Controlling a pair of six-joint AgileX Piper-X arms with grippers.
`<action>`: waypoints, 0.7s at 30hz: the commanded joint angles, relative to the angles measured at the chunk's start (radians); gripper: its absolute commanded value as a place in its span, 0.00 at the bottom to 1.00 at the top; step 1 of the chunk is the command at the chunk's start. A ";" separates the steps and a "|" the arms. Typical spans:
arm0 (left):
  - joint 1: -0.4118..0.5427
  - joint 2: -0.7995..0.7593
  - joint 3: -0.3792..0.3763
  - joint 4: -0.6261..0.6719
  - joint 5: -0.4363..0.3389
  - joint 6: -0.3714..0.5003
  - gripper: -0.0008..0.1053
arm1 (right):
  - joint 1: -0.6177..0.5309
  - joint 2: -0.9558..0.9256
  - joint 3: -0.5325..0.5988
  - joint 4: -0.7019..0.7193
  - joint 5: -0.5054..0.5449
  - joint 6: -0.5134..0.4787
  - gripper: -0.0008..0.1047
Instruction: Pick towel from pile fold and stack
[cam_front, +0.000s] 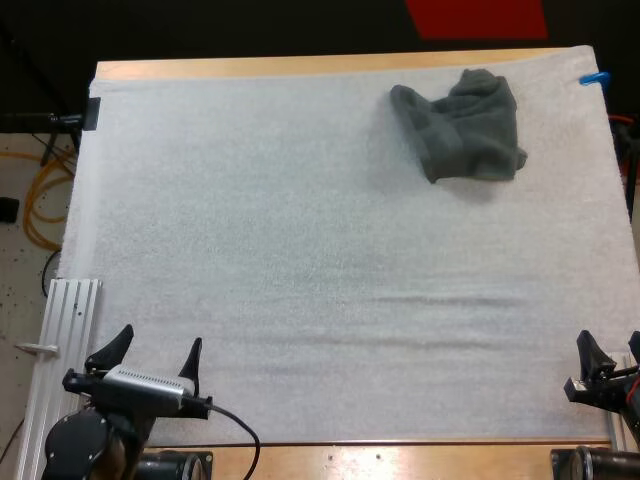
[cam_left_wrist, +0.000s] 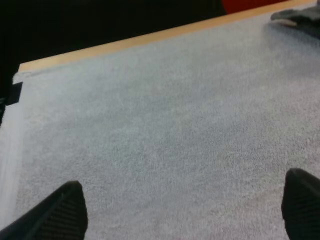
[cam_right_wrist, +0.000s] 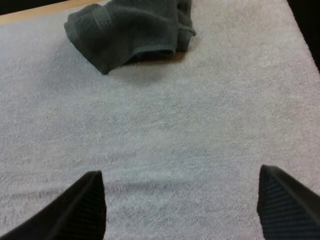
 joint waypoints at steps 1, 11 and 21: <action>0.001 -0.136 0.011 -0.007 -0.012 -0.011 0.73 | 0.001 0.002 -0.002 -0.014 0.007 0.004 0.59; 0.001 -0.136 0.044 -0.033 -0.005 -0.028 0.73 | 0.001 0.002 -0.002 -0.021 0.055 0.007 0.59; 0.001 -0.091 -0.007 -0.007 0.015 -0.071 0.73 | 0.001 0.050 -0.036 -0.013 0.050 0.009 0.59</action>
